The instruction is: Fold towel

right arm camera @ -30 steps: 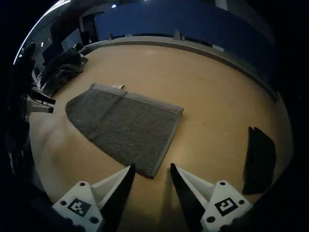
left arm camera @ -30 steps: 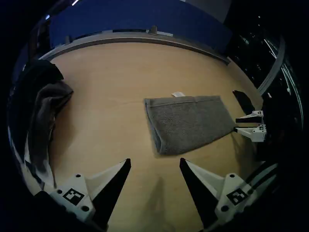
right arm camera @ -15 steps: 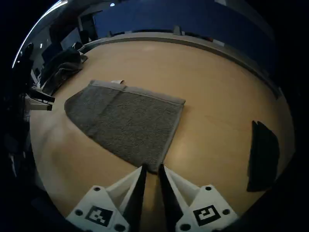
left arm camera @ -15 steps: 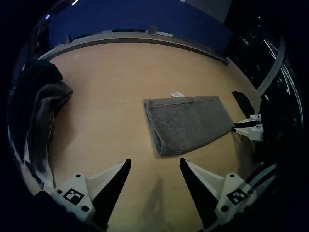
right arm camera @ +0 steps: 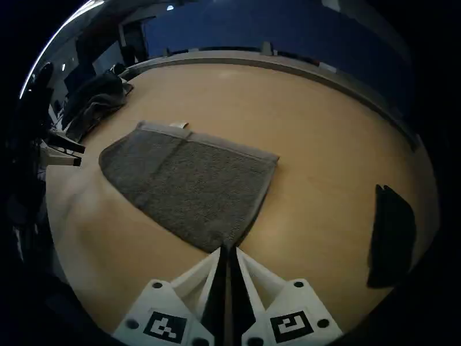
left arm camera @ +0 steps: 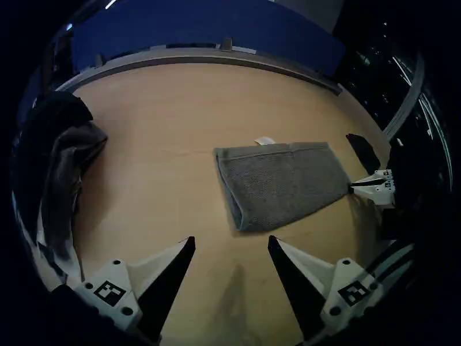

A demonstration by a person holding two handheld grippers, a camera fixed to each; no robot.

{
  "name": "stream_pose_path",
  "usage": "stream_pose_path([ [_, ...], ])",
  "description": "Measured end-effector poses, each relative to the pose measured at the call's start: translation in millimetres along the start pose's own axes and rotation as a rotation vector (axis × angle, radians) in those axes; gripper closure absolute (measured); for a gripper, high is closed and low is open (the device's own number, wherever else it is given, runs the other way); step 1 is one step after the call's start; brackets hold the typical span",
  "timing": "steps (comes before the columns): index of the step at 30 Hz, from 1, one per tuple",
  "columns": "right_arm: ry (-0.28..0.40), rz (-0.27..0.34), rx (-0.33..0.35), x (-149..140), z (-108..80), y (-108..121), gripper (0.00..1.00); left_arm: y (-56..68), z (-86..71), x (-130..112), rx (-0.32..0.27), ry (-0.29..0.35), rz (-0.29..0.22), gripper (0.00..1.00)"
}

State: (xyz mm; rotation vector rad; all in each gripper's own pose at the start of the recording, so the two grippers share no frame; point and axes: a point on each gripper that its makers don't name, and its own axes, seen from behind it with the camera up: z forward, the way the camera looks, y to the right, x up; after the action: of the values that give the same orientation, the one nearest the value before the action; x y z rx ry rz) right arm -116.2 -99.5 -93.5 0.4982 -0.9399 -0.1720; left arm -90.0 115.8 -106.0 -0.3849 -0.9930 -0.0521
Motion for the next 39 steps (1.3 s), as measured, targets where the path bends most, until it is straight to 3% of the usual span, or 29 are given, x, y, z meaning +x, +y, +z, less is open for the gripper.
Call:
stream_pose_path([
  [11,0.033,-0.018,0.003,16.3,-10.4,-5.7,0.97,-0.2,-2.2,2.9,0.0,0.003,0.004,0.06],
  [20,0.102,-0.064,0.044,60.9,-22.7,-28.7,0.97,-3.1,-7.0,5.2,0.002,0.011,0.001,0.06],
  [29,0.138,-0.136,0.085,99.4,-16.5,-61.8,0.97,-10.0,-12.3,8.5,0.0,0.032,-0.024,0.06],
  [39,0.151,-0.179,0.112,122.3,-7.7,-86.1,0.97,-19.1,-20.2,8.3,0.002,0.047,-0.032,0.06],
])
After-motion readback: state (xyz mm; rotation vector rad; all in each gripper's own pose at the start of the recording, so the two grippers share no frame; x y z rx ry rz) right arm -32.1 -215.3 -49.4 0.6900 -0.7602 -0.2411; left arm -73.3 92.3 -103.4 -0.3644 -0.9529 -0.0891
